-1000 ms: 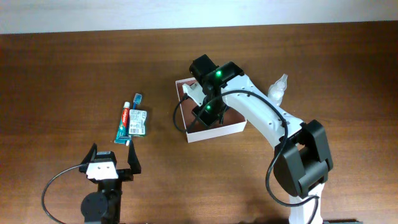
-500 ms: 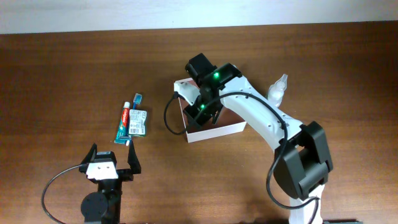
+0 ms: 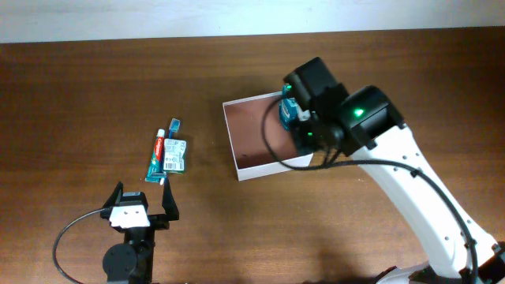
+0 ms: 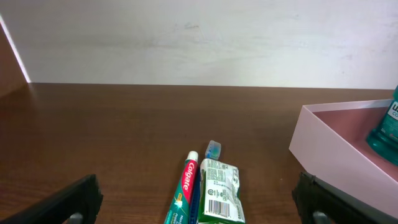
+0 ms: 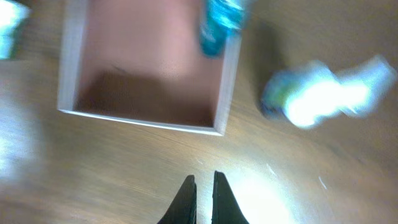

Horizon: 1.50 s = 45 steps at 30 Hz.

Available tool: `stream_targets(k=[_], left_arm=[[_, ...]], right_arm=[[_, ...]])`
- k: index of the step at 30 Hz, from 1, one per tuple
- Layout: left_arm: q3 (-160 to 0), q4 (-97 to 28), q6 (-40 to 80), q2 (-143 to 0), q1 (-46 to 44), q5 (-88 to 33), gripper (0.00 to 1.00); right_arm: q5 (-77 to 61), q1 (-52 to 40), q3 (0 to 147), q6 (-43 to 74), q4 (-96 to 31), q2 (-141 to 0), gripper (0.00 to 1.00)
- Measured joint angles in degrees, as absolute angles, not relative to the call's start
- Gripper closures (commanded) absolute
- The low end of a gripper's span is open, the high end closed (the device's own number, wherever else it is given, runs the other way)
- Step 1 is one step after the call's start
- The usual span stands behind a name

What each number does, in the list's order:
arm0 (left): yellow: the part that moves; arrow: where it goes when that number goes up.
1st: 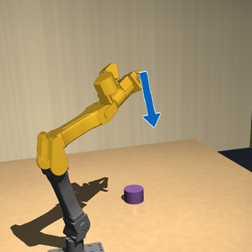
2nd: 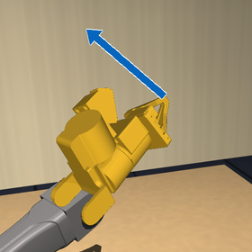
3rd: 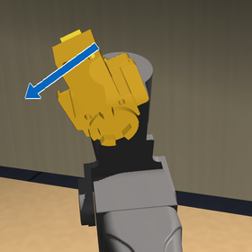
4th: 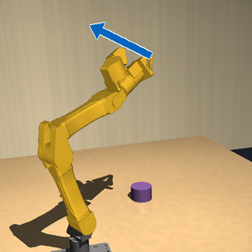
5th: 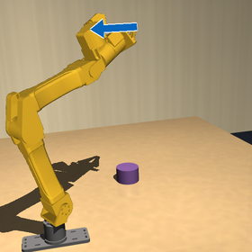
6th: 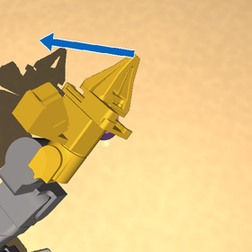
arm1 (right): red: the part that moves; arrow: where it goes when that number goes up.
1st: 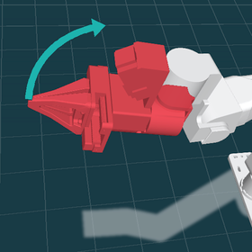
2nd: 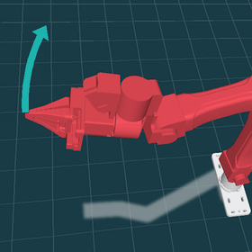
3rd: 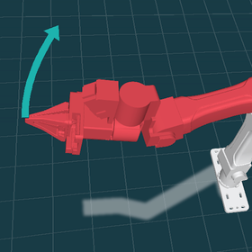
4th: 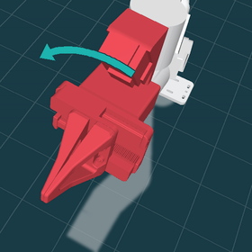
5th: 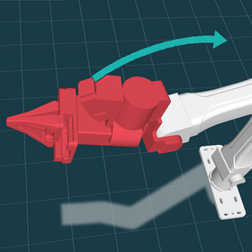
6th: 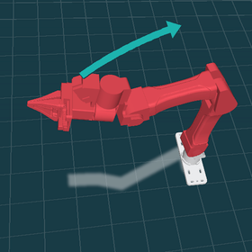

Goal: Pack container
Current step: 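Raise the right gripper out of the box and move right, then position the right gripper beside the box near the soap bottle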

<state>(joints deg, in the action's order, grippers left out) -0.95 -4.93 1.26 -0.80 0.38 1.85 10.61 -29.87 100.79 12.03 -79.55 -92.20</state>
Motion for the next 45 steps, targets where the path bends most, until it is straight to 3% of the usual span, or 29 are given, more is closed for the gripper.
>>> stream_targets(k=[7, 14, 26, 45], left_arm=[[-0.95, -4.93, 1.23, -0.8, 0.38, 1.85, 0.0], [-0.95, -4.93, 1.26, -0.8, 0.38, 1.85, 0.01], [-0.95, -4.93, 1.23, -0.8, 0.38, 1.85, 0.01], [-0.95, -4.93, 1.26, -0.8, 0.38, 1.85, 0.01]], right_arm=[[13.98, -22.0, 95.39, 16.38, -79.26, -92.92, 0.96], [6.57, -15.4, 84.62, 13.76, -66.3, -93.06, 0.96], [0.67, -15.09, 70.63, 10.11, -49.41, -93.17, 0.96], [0.05, -15.09, 69.47, 9.72, -46.17, -93.38, 0.96]])
